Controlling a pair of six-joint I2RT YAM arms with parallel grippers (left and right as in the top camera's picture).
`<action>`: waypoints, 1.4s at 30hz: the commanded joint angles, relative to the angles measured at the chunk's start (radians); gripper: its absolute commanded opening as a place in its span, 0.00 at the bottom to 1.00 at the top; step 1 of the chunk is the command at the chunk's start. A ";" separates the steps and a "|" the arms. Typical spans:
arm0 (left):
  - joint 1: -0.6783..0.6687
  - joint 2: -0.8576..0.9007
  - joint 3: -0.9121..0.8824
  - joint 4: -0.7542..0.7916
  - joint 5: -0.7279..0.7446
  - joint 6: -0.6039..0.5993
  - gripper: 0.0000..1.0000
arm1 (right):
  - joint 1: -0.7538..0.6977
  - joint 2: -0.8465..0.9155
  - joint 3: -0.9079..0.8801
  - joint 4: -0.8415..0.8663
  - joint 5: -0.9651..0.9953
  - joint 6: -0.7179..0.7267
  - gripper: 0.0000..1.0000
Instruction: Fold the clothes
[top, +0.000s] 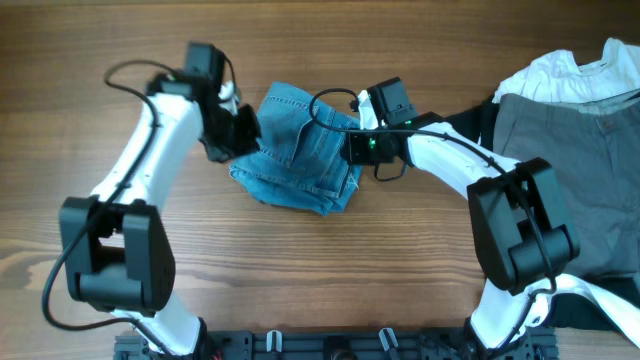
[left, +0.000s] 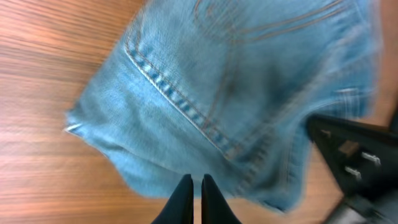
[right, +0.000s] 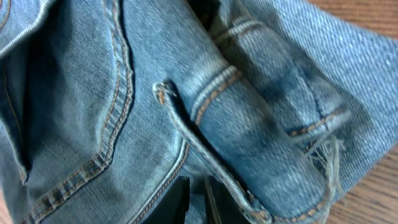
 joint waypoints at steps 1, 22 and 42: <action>-0.022 -0.002 -0.219 0.164 -0.037 -0.192 0.04 | 0.021 -0.021 -0.001 -0.073 -0.037 -0.030 0.16; 0.170 -0.011 -0.112 0.411 0.229 -0.114 0.40 | 0.040 -0.173 -0.001 0.047 0.076 -0.071 0.17; 0.075 -0.325 -0.134 -0.064 0.107 -0.153 0.99 | 0.040 0.021 -0.001 0.051 0.038 0.034 0.08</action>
